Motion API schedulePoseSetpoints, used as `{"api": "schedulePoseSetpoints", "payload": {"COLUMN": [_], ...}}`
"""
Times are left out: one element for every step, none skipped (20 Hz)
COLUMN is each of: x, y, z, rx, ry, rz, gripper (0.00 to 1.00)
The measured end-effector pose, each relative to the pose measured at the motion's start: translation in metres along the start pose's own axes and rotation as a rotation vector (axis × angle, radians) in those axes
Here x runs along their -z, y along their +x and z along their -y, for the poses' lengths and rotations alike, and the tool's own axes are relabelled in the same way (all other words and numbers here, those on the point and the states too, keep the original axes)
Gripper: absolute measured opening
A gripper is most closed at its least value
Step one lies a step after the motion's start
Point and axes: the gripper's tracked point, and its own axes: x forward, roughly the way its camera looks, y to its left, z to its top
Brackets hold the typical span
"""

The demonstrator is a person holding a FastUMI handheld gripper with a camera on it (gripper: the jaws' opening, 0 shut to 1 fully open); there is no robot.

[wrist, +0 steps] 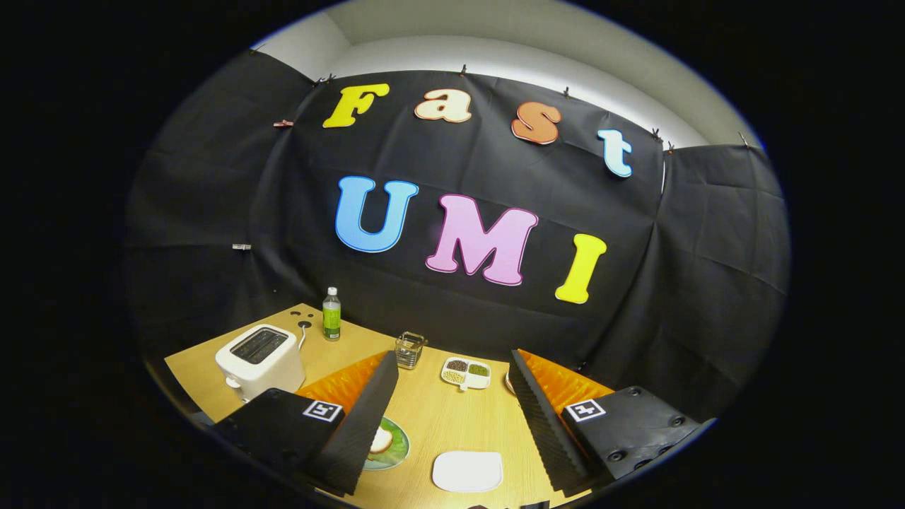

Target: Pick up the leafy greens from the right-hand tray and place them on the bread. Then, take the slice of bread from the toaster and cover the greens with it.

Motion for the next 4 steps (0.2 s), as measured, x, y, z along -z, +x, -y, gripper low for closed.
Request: {"api": "schedulePoseSetpoints", "payload": {"x": [0.0014,0.0028,0.0041,0.0038], "y": [0.0010,0.0015,0.0029,0.0033], "z": [0.0009,0.0009,0.0011,0.0016], "rx": [-0.001,-0.003,-0.005,-0.003], "ry": [0.003,0.007,0.012,0.015], "rz": [-0.001,-0.008,-0.012,-0.010], "gripper": [0.98,0.98,0.98,0.98]}}
